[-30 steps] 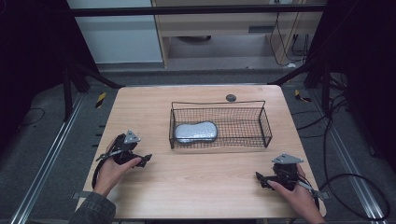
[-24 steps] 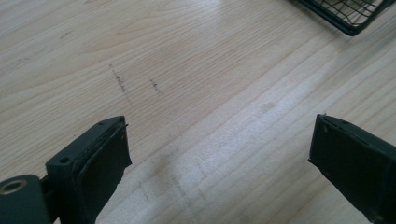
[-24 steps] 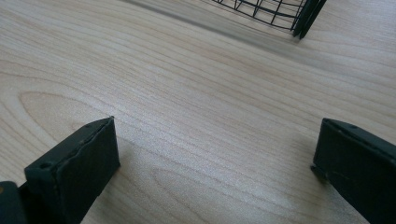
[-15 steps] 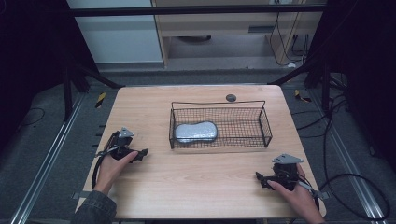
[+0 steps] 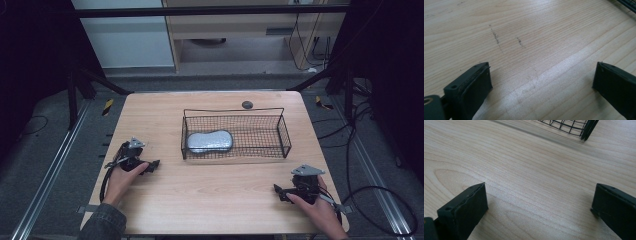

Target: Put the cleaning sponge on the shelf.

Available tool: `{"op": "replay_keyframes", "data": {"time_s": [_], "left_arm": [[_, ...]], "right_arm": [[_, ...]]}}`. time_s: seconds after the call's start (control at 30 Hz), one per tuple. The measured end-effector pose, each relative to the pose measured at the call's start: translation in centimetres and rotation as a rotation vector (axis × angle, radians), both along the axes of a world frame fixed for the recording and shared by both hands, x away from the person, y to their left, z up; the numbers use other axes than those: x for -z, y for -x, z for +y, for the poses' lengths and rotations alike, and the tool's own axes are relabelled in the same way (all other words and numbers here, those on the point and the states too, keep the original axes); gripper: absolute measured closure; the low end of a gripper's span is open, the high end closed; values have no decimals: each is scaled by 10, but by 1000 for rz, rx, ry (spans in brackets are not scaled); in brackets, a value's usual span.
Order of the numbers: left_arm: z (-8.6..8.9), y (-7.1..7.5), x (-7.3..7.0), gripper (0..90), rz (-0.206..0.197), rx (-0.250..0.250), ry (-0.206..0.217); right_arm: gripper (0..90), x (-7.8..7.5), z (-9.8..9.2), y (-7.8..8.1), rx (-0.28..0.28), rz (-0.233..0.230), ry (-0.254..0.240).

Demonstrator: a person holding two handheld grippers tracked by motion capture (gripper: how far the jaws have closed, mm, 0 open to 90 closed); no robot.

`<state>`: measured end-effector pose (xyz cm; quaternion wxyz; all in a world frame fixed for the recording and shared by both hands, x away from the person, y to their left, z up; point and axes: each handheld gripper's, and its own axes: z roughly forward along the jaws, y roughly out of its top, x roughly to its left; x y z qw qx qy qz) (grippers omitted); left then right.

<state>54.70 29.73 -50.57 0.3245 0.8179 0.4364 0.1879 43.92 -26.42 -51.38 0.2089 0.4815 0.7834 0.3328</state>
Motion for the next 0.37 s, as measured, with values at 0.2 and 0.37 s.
{"op": "replay_keyframes", "data": {"time_s": [0.2, 0.37], "left_arm": [[1, 1, 2, 0, -16, -5, 16], [1, 1, 2, 0, -16, -5, 15]], "right_arm": [[3, 0, 0, 0, -1, 0, 0], [3, 0, 0, 0, 0, 0, 0]]}}
